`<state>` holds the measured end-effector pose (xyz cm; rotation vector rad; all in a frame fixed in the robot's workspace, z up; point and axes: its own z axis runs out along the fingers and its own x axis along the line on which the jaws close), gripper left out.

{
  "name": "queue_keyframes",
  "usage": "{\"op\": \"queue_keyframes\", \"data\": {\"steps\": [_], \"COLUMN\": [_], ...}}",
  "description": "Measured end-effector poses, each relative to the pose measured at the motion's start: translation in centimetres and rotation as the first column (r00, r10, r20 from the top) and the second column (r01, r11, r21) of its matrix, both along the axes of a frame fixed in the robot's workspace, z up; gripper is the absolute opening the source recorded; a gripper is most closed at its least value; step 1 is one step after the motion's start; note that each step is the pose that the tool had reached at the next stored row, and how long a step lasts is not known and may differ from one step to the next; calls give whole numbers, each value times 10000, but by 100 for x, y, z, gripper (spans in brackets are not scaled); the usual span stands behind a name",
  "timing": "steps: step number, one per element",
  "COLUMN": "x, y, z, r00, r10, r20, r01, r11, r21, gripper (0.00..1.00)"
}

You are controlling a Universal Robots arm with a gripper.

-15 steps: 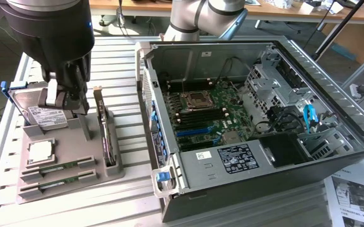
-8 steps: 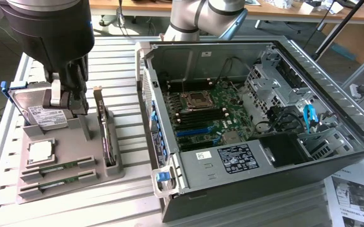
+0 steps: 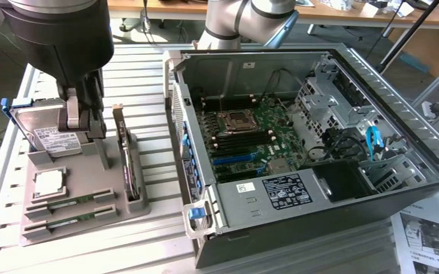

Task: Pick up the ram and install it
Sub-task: 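Pick up the ram and move it above insertion slot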

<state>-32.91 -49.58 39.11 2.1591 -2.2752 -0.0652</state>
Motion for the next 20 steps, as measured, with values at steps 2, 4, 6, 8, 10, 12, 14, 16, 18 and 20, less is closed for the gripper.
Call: {"op": "queue_keyframes", "data": {"steps": [2, 4, 6, 8, 10, 12, 14, 16, 18, 20], "x": [0, 0, 0, 0, 0, 0, 0, 0, 0, 0], "y": [0, 0, 0, 0, 0, 0, 0, 0, 0, 0], "z": [0, 0, 0, 0, 0, 0, 0, 0, 0, 0], "r00": [10000, 10000, 10000, 10000, 10000, 10000, 10000, 10000, 10000, 10000], "r10": [1, 1, 1, 1, 2, 1, 2, 1, 2, 4], "r20": [-1, 0, 0, 0, 0, 0, 0, 0, 0, -1], "r01": [-1, -1, -1, -1, -2, -1, -2, -1, -2, -4], "r11": [10000, 10000, 10000, 10000, 10000, 10000, 10000, 10000, 10000, 10000], "r21": [0, 0, 0, 0, 1, 0, 0, 0, 0, 0], "gripper": [11, 11, 11, 11, 11, 11, 29, 36, 36, 36]}}
